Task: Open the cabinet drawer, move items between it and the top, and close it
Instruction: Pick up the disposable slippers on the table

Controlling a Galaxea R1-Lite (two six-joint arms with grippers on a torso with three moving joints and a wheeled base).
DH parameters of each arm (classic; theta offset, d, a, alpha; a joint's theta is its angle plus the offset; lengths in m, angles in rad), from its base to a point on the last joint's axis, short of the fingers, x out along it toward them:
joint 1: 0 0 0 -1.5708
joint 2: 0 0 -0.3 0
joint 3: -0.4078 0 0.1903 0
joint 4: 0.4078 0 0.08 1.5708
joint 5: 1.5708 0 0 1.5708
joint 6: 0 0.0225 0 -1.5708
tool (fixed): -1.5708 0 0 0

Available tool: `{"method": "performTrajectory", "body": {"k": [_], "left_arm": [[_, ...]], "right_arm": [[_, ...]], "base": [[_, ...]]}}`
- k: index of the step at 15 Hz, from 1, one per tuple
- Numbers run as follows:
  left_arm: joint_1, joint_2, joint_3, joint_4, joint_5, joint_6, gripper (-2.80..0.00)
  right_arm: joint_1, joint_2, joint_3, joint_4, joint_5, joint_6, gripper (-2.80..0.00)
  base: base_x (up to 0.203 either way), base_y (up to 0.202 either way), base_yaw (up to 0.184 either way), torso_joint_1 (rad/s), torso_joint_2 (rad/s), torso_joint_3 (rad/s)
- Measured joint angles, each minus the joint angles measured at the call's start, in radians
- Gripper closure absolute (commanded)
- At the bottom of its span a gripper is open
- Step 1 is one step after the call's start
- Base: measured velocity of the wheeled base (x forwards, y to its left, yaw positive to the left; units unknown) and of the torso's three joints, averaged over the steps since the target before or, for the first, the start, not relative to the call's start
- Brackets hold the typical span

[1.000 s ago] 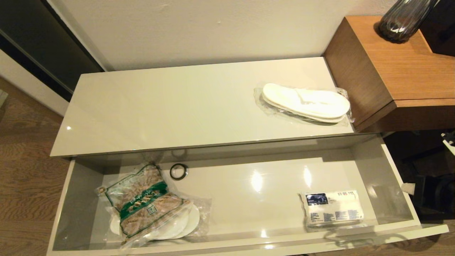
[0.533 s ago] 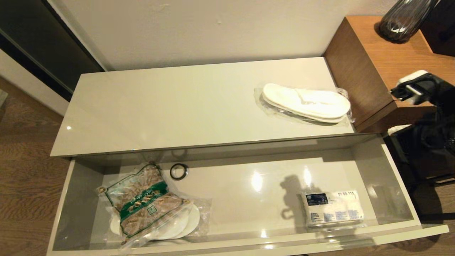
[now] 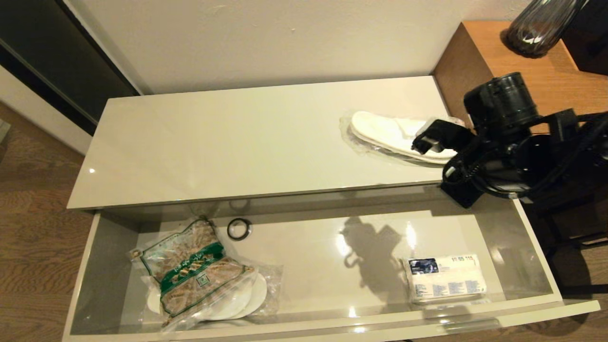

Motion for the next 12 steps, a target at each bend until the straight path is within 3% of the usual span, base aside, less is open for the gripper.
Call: {"method": "performTrajectory", "body": {"k": [1,2,5,8,10,12], "left_arm": [[0.0,0.0,0.0,0.0,0.0,0.0,0.0],[0.0,0.0,0.0,0.0,0.0,0.0,0.0],[-0.001,0.0,0.0,0.0,0.0,0.0,0.0],[-0.001,0.0,0.0,0.0,0.0,0.0,0.0],[-0.001,0.0,0.0,0.0,0.0,0.0,0.0],[-0.001,0.0,0.0,0.0,0.0,0.0,0.0]], "right_arm": [[-0.002,0.052,-0.039,-0.023,-0.015,-0.001,0.0],[-0.01,0.102,-0.067,-0.06,-0.034,-0.003,-2.8],[-0.036,0.259,-0.13,-0.292,-0.093,-0.007,-2.8],[-0.04,0.371,-0.152,-0.56,-0.211,-0.018,-2.8],[-0.038,0.401,-0.145,-0.655,-0.247,-0.019,-2.8],[-0.033,0.408,-0.143,-0.666,-0.256,-0.02,-2.8]], "base": [[0.0,0.0,0.0,0.0,0.0,0.0],[0.0,0.0,0.0,0.0,0.0,0.0],[0.0,0.0,0.0,0.0,0.0,0.0],[0.0,0.0,0.0,0.0,0.0,0.0],[0.0,0.0,0.0,0.0,0.0,0.0],[0.0,0.0,0.0,0.0,0.0,0.0]]}}
